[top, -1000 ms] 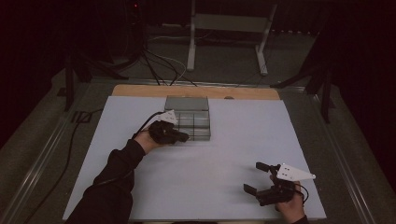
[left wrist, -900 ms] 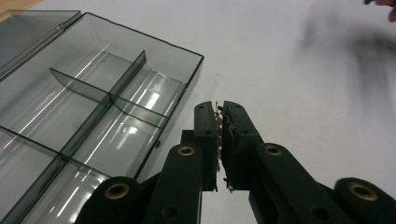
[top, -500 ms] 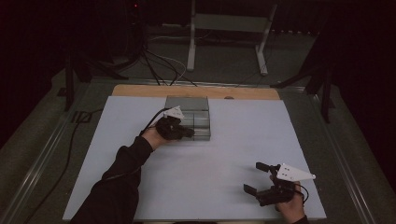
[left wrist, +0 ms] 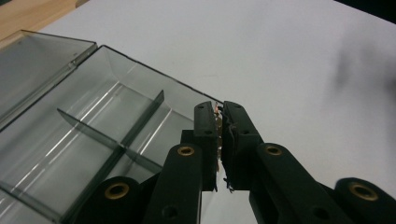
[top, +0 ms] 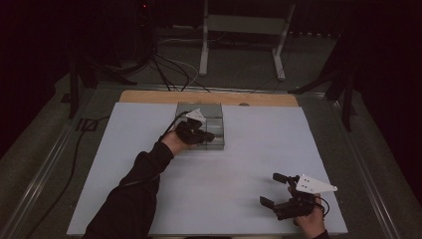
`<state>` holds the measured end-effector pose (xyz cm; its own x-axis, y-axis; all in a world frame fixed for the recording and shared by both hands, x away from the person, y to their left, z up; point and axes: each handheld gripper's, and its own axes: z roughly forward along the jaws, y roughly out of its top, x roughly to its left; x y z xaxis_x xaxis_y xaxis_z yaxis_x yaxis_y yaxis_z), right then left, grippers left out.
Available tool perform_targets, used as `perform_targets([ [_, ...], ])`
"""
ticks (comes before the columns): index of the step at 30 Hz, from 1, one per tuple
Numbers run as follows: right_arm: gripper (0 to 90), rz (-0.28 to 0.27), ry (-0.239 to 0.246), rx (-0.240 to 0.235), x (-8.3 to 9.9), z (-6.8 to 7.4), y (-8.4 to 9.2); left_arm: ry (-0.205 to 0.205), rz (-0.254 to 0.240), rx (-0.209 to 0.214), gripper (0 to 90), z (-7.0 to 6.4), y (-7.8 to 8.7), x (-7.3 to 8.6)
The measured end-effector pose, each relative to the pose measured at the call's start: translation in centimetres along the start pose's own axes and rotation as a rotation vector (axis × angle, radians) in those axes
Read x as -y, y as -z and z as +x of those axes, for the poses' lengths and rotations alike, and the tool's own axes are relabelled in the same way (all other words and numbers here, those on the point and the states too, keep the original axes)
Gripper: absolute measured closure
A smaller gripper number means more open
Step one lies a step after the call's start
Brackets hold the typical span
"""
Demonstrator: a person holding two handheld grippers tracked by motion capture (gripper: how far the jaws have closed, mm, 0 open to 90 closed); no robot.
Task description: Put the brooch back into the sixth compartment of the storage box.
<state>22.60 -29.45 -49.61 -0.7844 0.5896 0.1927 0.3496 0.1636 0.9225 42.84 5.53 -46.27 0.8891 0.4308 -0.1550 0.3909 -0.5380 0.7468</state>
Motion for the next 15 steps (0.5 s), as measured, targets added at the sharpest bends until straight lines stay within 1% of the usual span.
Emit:
perform_targets([
  [3,0.0,0.001,0.000,0.000,0.0,0.0,0.0,0.006,0.002,-0.008,87.0,0.1,-0.5,-0.4],
  [5,0.0,-0.001,0.001,0.000,0.0,0.0,0.0,0.008,0.002,-0.005,86.9,0.2,-0.8,-0.7],
  [10,0.0,-0.004,0.003,0.001,0.0,0.0,0.1,0.019,0.029,-0.028,86.7,0.7,-2.0,-0.8],
  [11,0.0,-0.002,0.001,-0.001,0.0,0.0,0.1,0.026,0.032,-0.032,86.7,0.8,-2.1,-0.8],
  [13,0.0,0.000,0.001,0.000,0.0,0.0,0.0,0.044,0.037,-0.025,86.7,1.1,-2.5,-0.8],
  [14,0.0,-0.003,0.001,-0.001,0.0,-0.1,0.1,0.045,0.050,-0.038,86.6,1.1,-2.7,-0.8],
  [15,0.0,-0.004,0.001,-0.001,0.0,0.0,0.1,0.048,0.072,-0.067,86.7,1.1,-2.9,-0.9],
])
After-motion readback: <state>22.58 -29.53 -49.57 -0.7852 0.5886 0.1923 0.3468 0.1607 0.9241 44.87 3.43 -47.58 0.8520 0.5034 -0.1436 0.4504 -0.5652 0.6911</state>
